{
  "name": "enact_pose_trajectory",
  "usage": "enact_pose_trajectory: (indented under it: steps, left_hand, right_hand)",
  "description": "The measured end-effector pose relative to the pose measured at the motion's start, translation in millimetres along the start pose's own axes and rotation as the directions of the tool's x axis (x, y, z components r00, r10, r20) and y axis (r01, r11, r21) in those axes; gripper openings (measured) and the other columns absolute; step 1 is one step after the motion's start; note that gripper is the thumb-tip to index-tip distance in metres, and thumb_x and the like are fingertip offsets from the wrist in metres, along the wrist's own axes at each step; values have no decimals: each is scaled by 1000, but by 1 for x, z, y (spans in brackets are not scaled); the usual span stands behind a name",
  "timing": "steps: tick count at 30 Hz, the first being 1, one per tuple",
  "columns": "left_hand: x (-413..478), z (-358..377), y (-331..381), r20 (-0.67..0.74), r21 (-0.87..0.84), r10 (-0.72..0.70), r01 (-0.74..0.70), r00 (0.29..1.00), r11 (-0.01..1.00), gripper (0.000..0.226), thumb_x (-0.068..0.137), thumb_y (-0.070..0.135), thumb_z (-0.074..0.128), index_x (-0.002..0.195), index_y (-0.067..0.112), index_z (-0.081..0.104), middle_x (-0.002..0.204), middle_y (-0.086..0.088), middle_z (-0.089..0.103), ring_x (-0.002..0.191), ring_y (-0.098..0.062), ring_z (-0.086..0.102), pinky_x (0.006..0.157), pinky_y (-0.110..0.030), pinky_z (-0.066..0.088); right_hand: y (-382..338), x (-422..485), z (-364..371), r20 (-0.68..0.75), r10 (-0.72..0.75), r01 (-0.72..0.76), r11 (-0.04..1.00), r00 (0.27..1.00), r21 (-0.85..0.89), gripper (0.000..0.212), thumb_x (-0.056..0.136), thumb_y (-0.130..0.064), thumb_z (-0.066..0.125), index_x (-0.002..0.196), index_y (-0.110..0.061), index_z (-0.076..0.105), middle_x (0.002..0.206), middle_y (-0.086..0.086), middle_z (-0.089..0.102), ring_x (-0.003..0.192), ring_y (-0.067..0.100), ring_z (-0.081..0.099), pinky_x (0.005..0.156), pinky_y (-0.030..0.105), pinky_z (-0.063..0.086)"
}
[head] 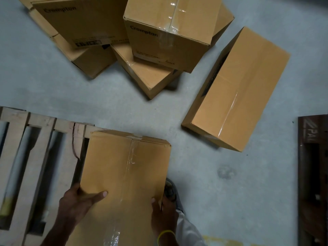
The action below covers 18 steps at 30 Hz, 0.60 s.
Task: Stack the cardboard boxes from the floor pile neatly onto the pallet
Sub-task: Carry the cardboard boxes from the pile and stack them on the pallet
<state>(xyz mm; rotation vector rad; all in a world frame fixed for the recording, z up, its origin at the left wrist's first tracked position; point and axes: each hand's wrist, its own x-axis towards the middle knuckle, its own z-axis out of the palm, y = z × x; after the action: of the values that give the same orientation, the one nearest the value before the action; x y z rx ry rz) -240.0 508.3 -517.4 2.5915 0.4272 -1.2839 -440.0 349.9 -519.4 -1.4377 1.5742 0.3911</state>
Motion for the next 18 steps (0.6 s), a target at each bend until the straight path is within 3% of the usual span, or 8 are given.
enact_pose_trajectory:
  steps: [3, 6, 9, 11, 14, 18]
  left_hand:
    - [-2, -2, 3, 20, -3, 8, -8, 1000, 1000, 76, 59, 47, 98, 118, 14, 62, 109, -11, 69, 104, -36, 61, 99, -50, 50]
    - [-3, -4, 4, 36, 5, 27, -27, 999, 1000, 87, 59, 52, 96, 129, 13, 60, 117, -11, 69, 110, -37, 62, 101, -51, 49]
    - [-6, -5, 2, 34, -16, 68, -68, 997, 998, 89, 62, 49, 96, 134, 14, 58, 121, -11, 68, 109, -35, 60, 101, -51, 48]
    - [-8, -5, 1, 19, -27, 82, -81, 996, 996, 89, 63, 47, 96, 136, 13, 58, 126, -14, 68, 117, -38, 60, 104, -53, 48]
    - [-9, -2, 1, 11, -30, 92, -92, 996, 995, 89, 66, 46, 95, 138, 11, 56, 128, -16, 67, 120, -40, 59, 103, -55, 48]
    - [-10, -3, 0, 4, -40, 81, -81, 997, 996, 85, 62, 51, 95, 130, 15, 58, 118, -12, 69, 110, -37, 62, 98, -53, 53]
  right_hand:
    - [-2, 2, 1, 3, -13, 13, 1000, 1000, 1, 31, 92, -25, 69, 121, -16, 73, 117, 5, 73, 112, 26, 65, 79, 23, 39]
    - [-3, 3, -3, 2, -51, 51, 998, 999, 28, 20, 91, -19, 71, 110, -16, 76, 108, 4, 76, 102, 22, 67, 72, 19, 35]
    - [-6, -1, -6, -8, -75, 76, 997, 997, 32, 15, 91, -16, 70, 105, -14, 77, 102, 3, 76, 102, 15, 57, 68, 17, 34]
    - [-5, -4, -5, -16, -83, 84, 996, 996, 37, 14, 92, -18, 69, 103, -17, 77, 96, -1, 76, 94, 18, 66, 67, 17, 38]
    - [-2, -3, -2, -27, -112, 112, 994, 993, 5, 16, 93, -23, 69, 105, -16, 77, 101, 6, 77, 98, 30, 70, 74, 26, 44]
    - [0, -1, -2, -34, -133, 131, 990, 991, -55, 22, 94, -27, 67, 108, -11, 76, 103, 12, 76, 100, 36, 68, 81, 35, 47]
